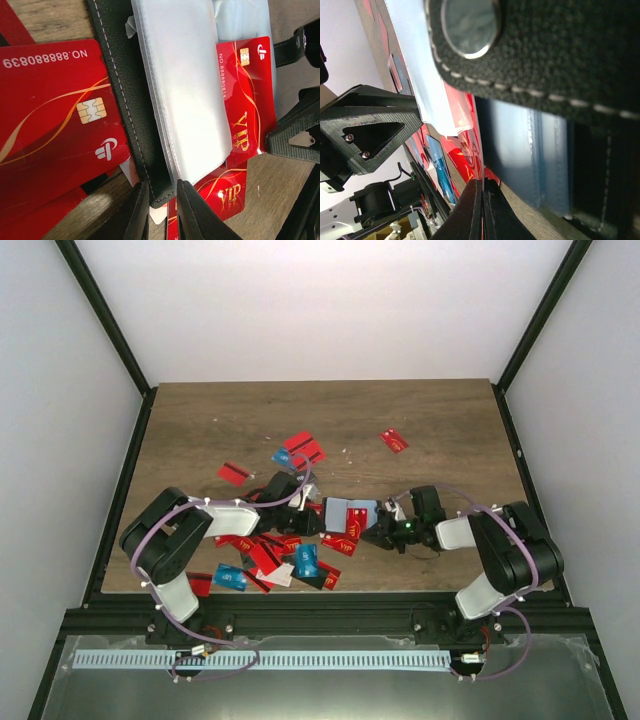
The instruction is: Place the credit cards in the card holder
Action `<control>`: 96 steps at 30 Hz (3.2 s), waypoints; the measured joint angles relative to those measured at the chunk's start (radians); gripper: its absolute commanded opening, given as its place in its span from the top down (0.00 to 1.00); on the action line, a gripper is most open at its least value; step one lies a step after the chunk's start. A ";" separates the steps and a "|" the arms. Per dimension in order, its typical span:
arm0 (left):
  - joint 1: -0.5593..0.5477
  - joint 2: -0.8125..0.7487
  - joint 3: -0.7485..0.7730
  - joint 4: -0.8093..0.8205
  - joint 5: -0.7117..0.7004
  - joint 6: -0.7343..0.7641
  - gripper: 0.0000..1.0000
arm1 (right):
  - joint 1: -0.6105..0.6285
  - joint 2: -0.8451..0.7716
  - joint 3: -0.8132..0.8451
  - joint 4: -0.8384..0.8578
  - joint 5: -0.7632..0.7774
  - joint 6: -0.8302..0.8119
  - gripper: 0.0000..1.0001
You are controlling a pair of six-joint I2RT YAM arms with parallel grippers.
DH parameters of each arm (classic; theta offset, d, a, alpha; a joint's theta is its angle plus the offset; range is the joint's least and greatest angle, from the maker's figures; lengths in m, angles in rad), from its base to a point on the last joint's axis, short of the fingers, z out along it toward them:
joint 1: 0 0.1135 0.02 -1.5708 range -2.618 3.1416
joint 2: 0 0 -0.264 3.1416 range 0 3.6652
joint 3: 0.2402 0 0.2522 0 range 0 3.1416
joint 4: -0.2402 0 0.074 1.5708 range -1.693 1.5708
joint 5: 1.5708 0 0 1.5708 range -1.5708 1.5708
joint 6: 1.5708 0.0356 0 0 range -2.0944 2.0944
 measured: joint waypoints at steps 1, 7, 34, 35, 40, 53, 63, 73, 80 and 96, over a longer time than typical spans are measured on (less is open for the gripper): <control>0.000 0.000 0.000 0.000 0.000 0.000 0.82 | 0.000 0.008 0.002 0.005 -0.006 0.000 0.99; 0.002 0.002 0.000 0.001 0.003 0.003 0.82 | -0.002 0.042 0.023 0.010 -0.036 -0.002 0.99; 0.004 0.014 0.004 0.012 0.023 0.007 0.83 | -0.002 0.142 0.130 0.014 -0.104 -0.016 0.99; 0.004 0.014 0.004 0.012 0.023 0.007 0.83 | 0.000 0.142 0.132 0.015 -0.105 -0.015 0.99; 0.004 0.014 0.004 0.012 0.023 0.008 0.83 | 0.015 0.157 0.146 0.029 -0.108 -0.008 0.99; 0.004 0.014 0.004 0.011 0.023 0.008 0.83 | 0.046 0.187 0.179 0.053 -0.108 0.007 0.99; 0.004 0.016 0.005 0.011 0.025 0.011 0.83 | 0.072 0.204 0.183 0.076 -0.107 0.034 0.99; 0.004 0.016 0.006 0.010 0.026 0.022 0.83 | 0.092 0.217 0.193 0.095 -0.101 0.053 0.99; 0.004 0.016 0.006 0.010 0.026 0.028 0.83 | 0.098 0.224 0.193 0.108 -0.099 0.067 0.98; 0.003 0.005 0.005 -0.010 0.024 0.032 0.83 | 0.110 0.180 0.257 -0.095 -0.071 -0.054 0.59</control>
